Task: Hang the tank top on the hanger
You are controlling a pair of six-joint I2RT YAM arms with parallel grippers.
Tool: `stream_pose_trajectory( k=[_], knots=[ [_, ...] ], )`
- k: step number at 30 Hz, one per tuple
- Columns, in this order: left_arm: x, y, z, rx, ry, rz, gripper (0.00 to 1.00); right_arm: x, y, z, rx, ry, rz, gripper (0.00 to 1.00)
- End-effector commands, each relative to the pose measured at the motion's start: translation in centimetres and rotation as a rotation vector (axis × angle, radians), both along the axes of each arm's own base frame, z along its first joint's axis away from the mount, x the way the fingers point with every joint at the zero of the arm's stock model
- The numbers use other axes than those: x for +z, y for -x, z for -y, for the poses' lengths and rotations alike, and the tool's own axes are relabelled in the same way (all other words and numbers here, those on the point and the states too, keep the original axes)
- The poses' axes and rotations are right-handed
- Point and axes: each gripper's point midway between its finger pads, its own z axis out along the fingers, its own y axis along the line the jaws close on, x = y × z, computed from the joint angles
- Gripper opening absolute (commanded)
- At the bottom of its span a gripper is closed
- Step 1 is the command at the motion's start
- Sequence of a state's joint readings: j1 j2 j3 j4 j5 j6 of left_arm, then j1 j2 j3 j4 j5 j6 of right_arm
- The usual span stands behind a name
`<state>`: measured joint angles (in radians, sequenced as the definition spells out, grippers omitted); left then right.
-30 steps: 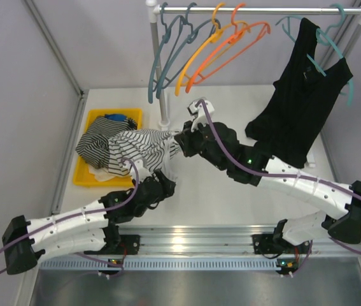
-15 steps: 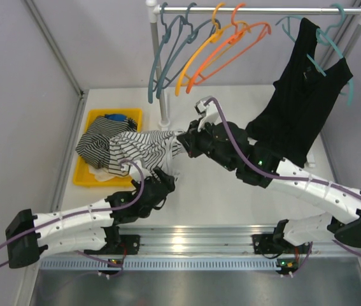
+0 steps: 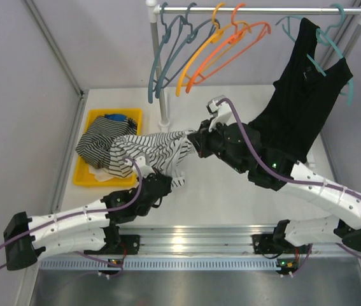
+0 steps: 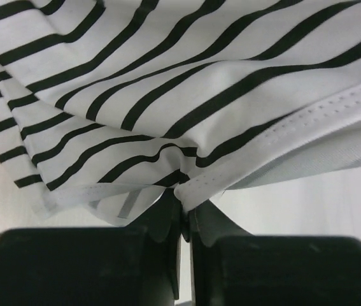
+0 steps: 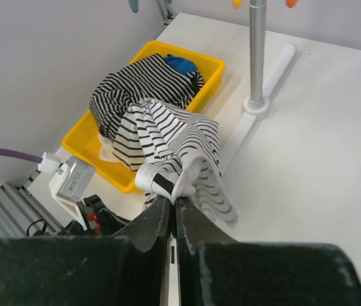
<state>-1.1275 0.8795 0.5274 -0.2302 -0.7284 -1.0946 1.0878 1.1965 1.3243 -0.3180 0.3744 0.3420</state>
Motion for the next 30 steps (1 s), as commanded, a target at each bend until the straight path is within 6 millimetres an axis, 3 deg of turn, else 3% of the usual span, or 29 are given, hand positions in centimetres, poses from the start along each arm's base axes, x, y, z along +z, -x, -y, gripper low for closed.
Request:
stream_pose_trajectory(
  k=[1,5,8,10,11,13,14,16,17,19,20,23,26,30],
  knots=[
    [4.5,0.4,2.6,-0.121,0.053,0.046,0.04,3.9,-0.6,3.6,-0.096,-0.041,0.067,0.0],
    [8.3,1.1,4.0,-0.224,0.073,0.072,0.01,4.9,-0.9,7.2,-0.177,-0.021,0.09,0.0],
    [13.1,1.6,4.7,-0.286,0.111,0.122,0.01,6.5,-1.0,10.4,-0.235,-0.028,0.117,0.0],
    [14.8,2.0,4.7,-0.324,0.103,0.143,0.02,7.7,-1.0,12.5,-0.274,-0.035,0.144,0.0],
    [16.9,2.0,4.9,-0.33,0.129,0.17,0.02,8.5,-1.0,13.2,-0.288,-0.042,0.156,0.0],
    [18.8,2.1,4.9,-0.352,0.128,0.206,0.03,9.5,-0.8,14.7,-0.314,-0.039,0.177,0.0],
    [20.9,2.1,5.1,-0.362,0.151,0.232,0.03,10.7,-0.6,15.3,-0.323,-0.055,0.195,0.0],
    [22.5,2.0,5.5,-0.383,0.14,0.263,0.04,11.8,-0.3,16.1,-0.332,-0.054,0.219,0.0],
    [24.6,2.2,5.5,-0.392,0.16,0.288,0.04,13.2,0.0,16.7,-0.341,-0.075,0.239,0.0],
    [26.0,1.9,5.9,-0.402,0.145,0.314,0.04,14.2,0.0,17.2,-0.353,-0.075,0.26,0.0],
    [27.7,1.9,5.8,-0.396,0.163,0.343,0.04,15.3,0.3,17.6,-0.357,-0.094,0.277,0.0],
    [30.0,1.2,5.7,-0.375,0.152,0.391,0.06,17.0,0.3,17.9,-0.364,-0.099,0.308,0.0],
    [30.8,0.4,6.0,-0.349,0.131,0.423,0.08,17.8,0.1,17.8,-0.367,-0.099,0.329,0.0],
    [28.2,-1.4,6.5,-0.297,0.062,0.393,0.1,16.2,-0.7,16.9,-0.363,-0.054,0.312,0.0]
  ],
)
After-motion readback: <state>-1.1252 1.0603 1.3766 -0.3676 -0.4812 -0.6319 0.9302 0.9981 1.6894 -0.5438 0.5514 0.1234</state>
